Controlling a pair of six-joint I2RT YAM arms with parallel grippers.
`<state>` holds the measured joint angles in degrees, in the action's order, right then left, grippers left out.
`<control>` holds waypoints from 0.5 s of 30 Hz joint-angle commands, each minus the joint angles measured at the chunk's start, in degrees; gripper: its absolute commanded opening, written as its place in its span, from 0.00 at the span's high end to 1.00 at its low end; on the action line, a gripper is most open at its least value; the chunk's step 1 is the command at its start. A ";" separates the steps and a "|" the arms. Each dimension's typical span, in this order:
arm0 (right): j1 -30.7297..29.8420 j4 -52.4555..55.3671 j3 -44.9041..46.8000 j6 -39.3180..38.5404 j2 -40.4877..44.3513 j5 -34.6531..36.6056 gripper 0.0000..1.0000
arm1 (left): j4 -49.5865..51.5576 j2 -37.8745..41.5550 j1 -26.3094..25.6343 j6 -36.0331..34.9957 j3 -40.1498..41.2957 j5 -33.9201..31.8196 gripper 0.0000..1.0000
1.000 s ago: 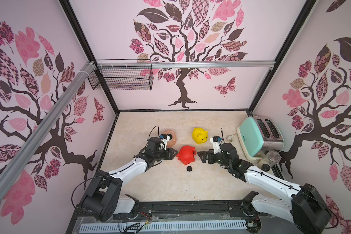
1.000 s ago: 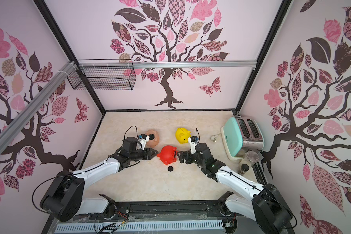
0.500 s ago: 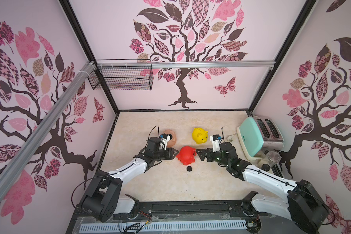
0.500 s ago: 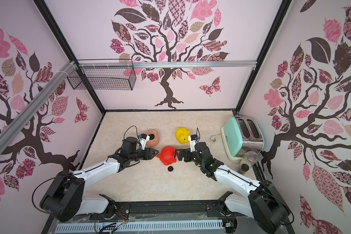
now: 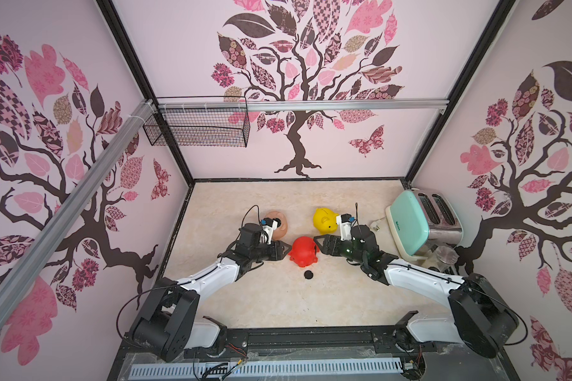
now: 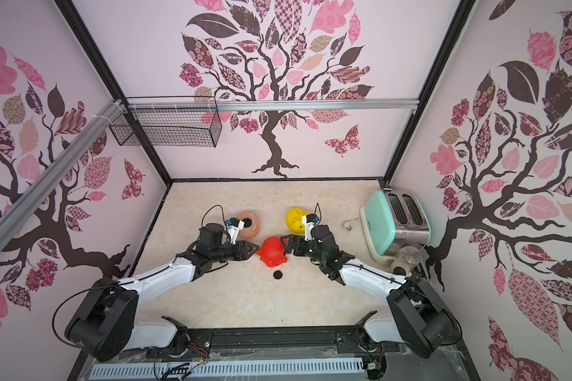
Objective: Close piggy banks
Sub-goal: Turn over the piggy bank at the center of the board.
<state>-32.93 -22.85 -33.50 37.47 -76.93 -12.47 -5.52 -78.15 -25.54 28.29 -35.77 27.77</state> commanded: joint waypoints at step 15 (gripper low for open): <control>-0.13 -2.55 -4.91 4.19 -7.68 -1.82 0.24 | -1.96 -1.96 -0.43 0.44 1.34 3.19 0.57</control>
<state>-32.93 -24.75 -36.80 41.25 -83.68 -13.80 -6.61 -79.94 -25.56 28.73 -34.74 30.13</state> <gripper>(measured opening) 0.760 0.426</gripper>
